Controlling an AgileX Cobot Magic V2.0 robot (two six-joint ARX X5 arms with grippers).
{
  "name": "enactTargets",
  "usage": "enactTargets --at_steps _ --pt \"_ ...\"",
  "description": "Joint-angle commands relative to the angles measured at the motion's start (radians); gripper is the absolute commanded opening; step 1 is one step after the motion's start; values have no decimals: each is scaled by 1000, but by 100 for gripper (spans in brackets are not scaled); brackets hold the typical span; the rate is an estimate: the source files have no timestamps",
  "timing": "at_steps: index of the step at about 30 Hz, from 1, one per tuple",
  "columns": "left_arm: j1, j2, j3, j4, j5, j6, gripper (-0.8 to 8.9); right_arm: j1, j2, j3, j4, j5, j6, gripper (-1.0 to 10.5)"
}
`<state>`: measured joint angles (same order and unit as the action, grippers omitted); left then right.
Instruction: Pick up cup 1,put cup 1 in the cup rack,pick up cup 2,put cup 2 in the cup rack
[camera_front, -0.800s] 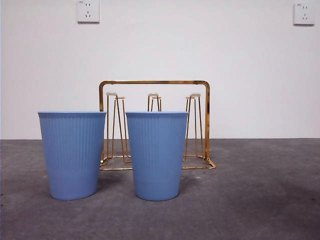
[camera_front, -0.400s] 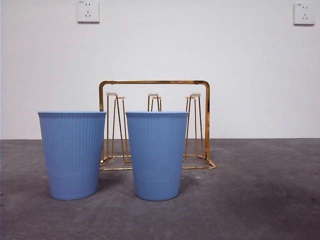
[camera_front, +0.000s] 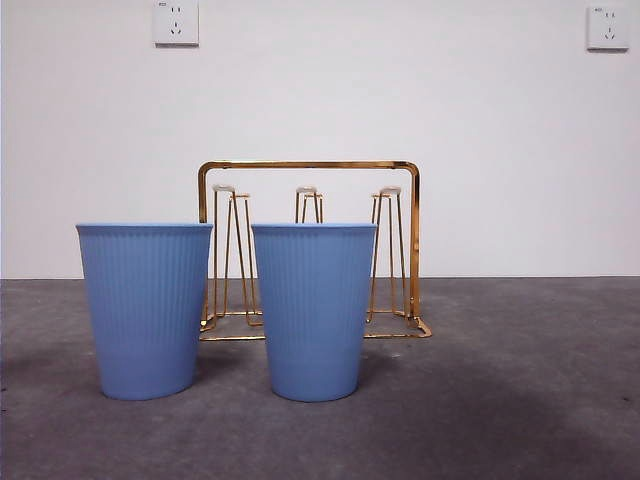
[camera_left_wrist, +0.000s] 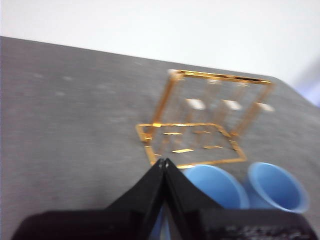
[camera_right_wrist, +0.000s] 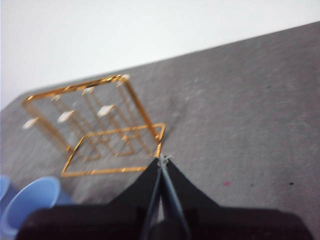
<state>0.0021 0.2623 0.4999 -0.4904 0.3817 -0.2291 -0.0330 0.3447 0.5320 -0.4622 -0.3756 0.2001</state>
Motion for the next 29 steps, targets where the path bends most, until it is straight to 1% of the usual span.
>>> enactTargets --at_steps 1,4,7,12,15,18,26,27,28,29 --pt "3 52 66 -46 72 16 -6 0 75 121 -95 -48 -105 -12" --pt "3 111 142 -109 139 48 -6 0 157 245 -214 -98 -170 -11" --pt "3 164 217 -179 183 85 -6 0 227 354 -320 -139 -230 -11" --pt "-1 235 346 -302 224 142 -6 0 312 494 -455 -169 -284 -11" --pt "-5 273 417 -365 228 173 -6 0 352 553 -519 -176 -288 -11" --pt "-16 301 472 -402 228 190 -6 1 379 587 -559 -176 -310 -11" --pt "-48 347 521 -413 229 188 3 1 399 599 -563 -176 -309 6" --pt "-50 353 523 -414 229 188 26 1 400 599 -562 -176 -309 8" --pt "-50 358 525 -413 232 185 97 1 400 599 -560 -176 -309 25" --pt "-50 360 525 -412 236 183 194 1 400 599 -557 -176 -309 74"
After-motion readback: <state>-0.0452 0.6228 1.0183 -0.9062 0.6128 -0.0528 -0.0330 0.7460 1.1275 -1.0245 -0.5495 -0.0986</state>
